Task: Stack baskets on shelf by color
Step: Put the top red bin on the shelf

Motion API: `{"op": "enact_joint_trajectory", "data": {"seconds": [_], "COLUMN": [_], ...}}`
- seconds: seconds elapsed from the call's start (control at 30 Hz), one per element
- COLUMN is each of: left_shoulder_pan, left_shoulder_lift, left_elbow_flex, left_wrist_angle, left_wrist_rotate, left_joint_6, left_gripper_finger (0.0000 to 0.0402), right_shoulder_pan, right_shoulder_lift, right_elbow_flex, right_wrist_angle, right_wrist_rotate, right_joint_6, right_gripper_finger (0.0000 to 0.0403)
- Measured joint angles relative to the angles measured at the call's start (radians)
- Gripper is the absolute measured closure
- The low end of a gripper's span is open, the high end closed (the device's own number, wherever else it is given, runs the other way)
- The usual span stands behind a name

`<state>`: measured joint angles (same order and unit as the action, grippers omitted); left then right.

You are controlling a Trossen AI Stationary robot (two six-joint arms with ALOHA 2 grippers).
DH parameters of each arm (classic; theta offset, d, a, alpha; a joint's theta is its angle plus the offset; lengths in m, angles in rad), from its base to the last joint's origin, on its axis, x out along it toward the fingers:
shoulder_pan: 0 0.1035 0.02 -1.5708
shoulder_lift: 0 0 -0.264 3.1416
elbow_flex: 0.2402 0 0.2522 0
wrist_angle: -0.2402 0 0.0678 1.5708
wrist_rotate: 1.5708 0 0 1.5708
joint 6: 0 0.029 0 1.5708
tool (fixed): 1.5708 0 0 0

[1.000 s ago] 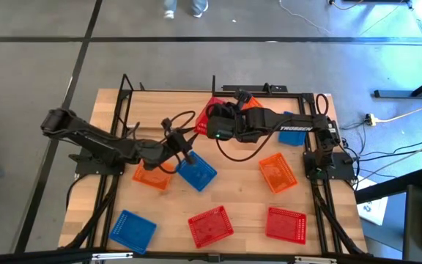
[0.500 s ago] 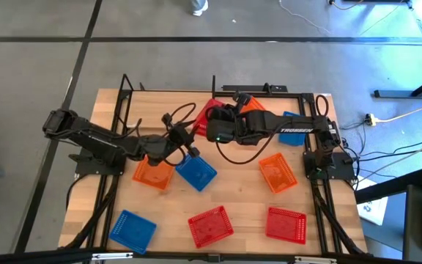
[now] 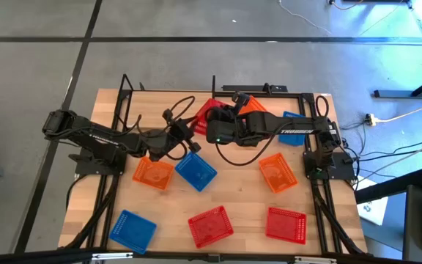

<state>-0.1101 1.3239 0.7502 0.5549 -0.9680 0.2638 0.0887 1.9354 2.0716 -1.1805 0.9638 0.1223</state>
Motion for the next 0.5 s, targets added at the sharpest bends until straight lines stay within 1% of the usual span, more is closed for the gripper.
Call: {"op": "enact_joint_trajectory", "data": {"seconds": [0.07, 0.17, 0.3, 0.4, 0.5], "left_shoulder_pan": [0.001, 0.001, -0.001, -0.003, -0.003], "left_shoulder_lift": [0.000, 0.000, 0.001, 0.001, 0.001], "left_elbow_flex": [0.011, 0.036, 0.078, 0.107, 0.126], "left_wrist_angle": [-0.005, -0.025, -0.099, -0.178, -0.246], "left_wrist_rotate": [-0.011, -0.015, -0.029, -0.038, -0.026], "left_joint_6": [-0.008, -0.033, -0.038, -0.040, -0.095], "left_gripper_finger": [0.0392, 0.0399, 0.0401, 0.0401, 0.0401], "right_shoulder_pan": [0.000, 0.000, 0.001, 0.002, 0.004], "right_shoulder_lift": [0.000, 0.000, -0.002, -0.002, 0.000], "right_elbow_flex": [0.000, 0.000, 0.000, 0.000, 0.006], "right_wrist_angle": [0.000, 0.006, 0.011, 0.011, 0.008], "right_wrist_rotate": [0.000, 0.004, -0.001, -0.003, -0.011], "right_joint_6": [0.003, 0.005, -0.004, -0.029, -0.033], "right_gripper_finger": [0.0403, 0.0400, 0.0388, 0.0371, 0.0343]}}
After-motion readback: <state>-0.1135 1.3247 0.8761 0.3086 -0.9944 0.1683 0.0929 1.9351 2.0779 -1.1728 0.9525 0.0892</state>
